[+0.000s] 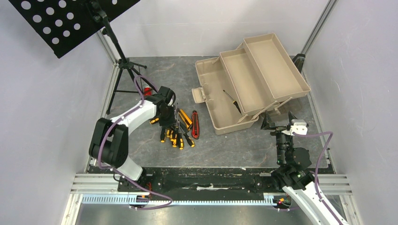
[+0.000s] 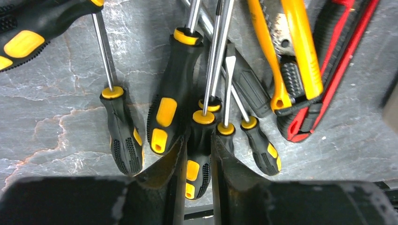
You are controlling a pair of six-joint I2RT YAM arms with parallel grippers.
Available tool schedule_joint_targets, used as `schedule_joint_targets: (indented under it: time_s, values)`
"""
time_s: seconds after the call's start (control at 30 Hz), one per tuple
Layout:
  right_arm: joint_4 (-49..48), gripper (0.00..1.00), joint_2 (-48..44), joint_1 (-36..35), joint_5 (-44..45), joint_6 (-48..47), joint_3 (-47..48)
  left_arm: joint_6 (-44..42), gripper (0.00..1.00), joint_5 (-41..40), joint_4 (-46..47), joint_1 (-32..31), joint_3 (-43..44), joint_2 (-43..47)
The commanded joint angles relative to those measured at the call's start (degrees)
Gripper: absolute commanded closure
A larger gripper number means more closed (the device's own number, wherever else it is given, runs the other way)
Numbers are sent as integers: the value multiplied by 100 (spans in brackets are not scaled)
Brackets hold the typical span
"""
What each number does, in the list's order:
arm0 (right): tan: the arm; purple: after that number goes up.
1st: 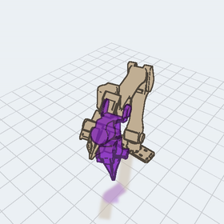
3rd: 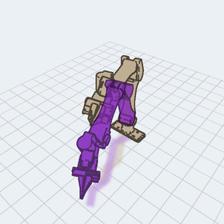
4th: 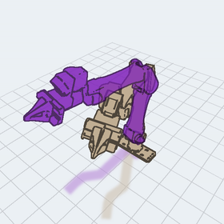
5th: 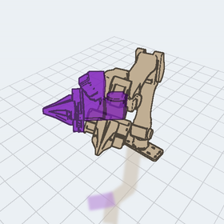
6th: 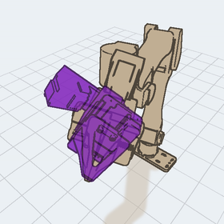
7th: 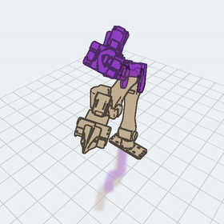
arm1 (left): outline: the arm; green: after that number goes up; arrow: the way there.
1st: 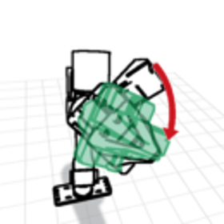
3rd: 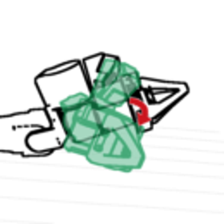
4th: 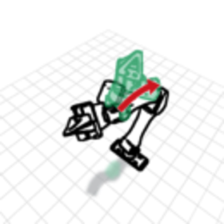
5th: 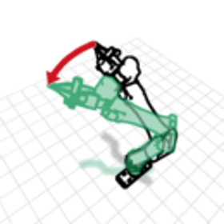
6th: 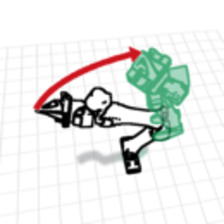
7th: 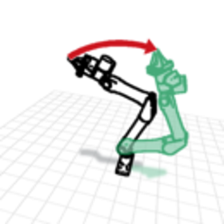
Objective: Pack the tool kit
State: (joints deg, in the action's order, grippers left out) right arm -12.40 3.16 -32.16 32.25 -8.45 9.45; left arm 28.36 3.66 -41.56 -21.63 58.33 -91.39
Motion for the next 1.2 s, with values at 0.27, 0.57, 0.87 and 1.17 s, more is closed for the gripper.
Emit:
schedule_joint_targets:
  time_s: [0.27, 0.57, 0.87, 1.17]
  values:
    - [-159, 2, -94, -44, 120, -29, -53, 815, 98, 241, 52, -30, 532, 1401]
    - [-160, 2, -110, -46, 128, -34, -60, 2257, 97, 1008, 1756, -560, 778, 1348]
    - [-154, 2, -149, -44, 193, -52, -59, 3030, 95, 718, 2748, -1524, 2083, -368]
    - [-158, 2, -149, -45, 187, -54, -60, 3235, 87, 367, 2692, -2005, 2991, -1790]
